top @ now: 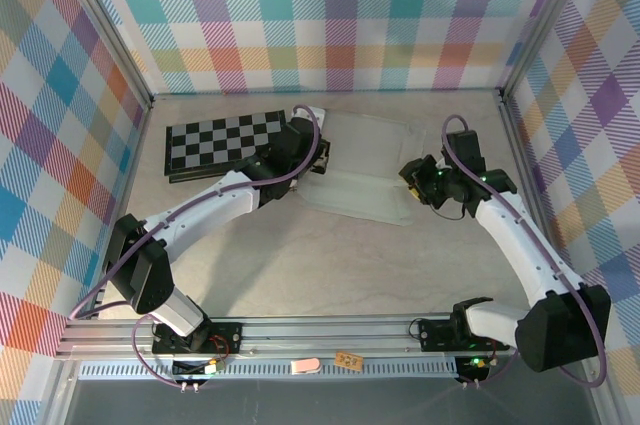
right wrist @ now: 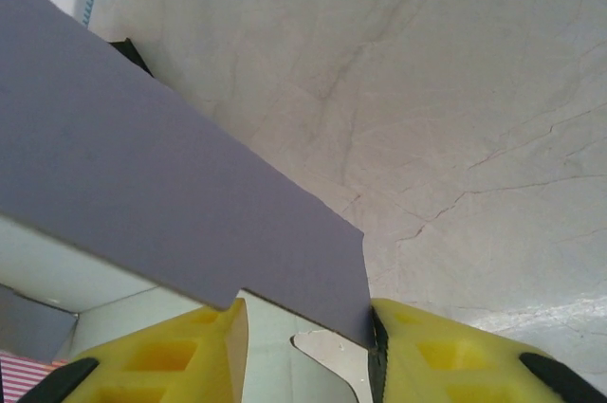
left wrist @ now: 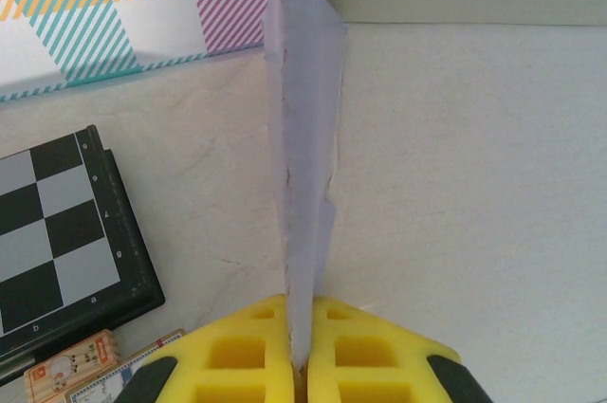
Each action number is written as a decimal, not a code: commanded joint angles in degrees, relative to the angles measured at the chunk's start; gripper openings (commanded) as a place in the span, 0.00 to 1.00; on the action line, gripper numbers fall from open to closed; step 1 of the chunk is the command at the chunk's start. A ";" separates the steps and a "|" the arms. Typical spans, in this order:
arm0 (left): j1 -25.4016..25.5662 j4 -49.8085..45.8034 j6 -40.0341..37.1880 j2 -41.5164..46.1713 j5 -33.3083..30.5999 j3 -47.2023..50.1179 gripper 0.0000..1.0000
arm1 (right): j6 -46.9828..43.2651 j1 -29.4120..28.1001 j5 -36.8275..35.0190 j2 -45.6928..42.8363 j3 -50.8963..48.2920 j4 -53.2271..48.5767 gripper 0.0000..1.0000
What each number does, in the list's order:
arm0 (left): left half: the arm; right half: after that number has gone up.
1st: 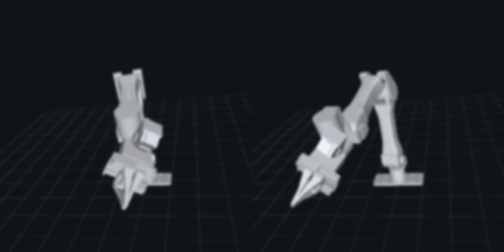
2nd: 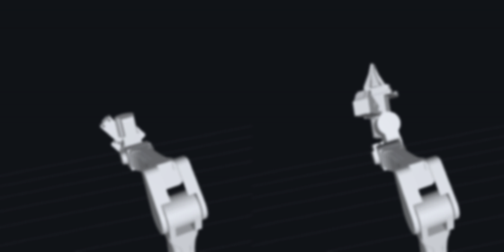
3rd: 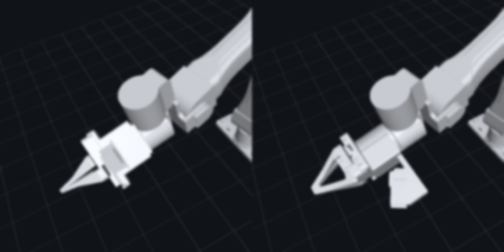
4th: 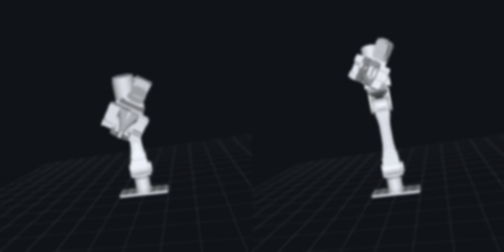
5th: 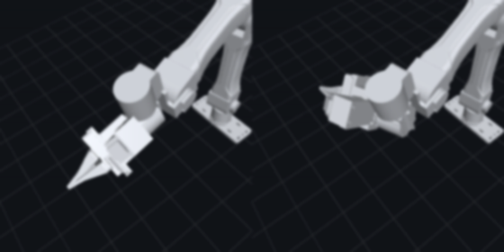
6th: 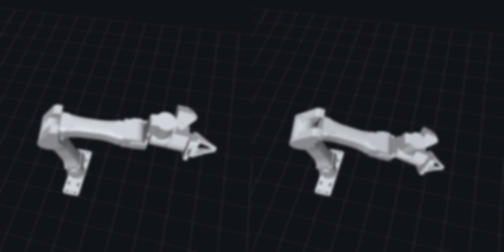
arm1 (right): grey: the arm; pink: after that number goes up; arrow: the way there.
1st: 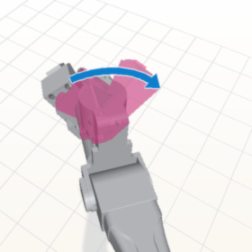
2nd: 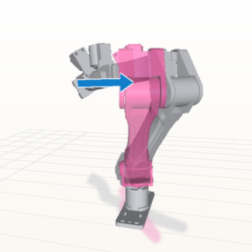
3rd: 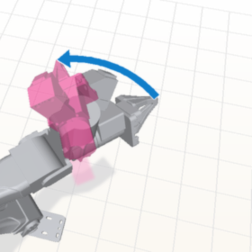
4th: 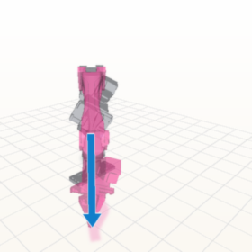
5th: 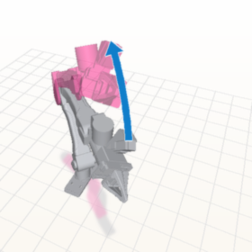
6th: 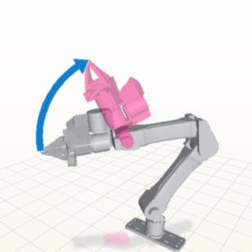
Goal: Fold the paper box
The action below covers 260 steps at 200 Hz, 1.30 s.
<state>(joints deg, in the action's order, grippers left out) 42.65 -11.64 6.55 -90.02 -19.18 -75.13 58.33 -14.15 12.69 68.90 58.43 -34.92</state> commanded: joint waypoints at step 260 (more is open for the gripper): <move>2.07 2.13 -3.47 -0.59 -2.22 -2.76 0.00 | 7.75 -5.71 -8.29 -1.56 13.40 -16.37 0.41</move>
<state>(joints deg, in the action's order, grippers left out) 44.23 -11.79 3.75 -90.37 -20.69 -76.38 69.80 -19.57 2.44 63.59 71.11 -53.60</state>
